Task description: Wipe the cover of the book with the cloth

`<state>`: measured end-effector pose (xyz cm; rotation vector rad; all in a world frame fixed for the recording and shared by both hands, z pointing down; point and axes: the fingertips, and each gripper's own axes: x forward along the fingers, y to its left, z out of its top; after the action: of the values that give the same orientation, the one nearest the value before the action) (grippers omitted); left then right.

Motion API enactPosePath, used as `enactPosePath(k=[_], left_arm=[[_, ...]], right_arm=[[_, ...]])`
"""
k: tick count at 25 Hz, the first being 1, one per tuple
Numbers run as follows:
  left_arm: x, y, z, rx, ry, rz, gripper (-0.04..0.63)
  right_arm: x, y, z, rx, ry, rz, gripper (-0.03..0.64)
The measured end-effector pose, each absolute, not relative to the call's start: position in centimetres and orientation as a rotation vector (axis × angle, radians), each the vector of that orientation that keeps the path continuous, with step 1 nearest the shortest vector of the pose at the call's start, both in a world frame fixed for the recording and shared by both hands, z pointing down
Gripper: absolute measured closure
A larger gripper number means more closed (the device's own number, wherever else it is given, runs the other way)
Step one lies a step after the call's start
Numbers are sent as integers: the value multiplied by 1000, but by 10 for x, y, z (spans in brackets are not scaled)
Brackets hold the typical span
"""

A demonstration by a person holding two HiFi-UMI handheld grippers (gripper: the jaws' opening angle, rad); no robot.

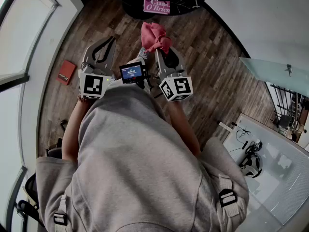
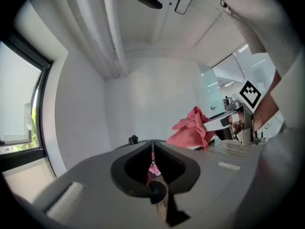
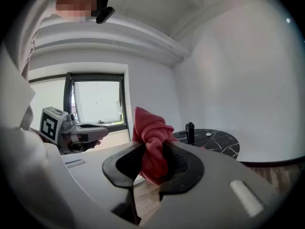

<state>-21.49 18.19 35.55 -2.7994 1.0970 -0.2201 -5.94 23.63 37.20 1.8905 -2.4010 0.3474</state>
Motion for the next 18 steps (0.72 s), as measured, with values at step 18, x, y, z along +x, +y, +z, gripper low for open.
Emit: enactPosePath(k=[18], left_arm=[[-101,80,377,-2862,1173,-289,580]], right_arm=[[83,128,389,1787,-2274,344,482]])
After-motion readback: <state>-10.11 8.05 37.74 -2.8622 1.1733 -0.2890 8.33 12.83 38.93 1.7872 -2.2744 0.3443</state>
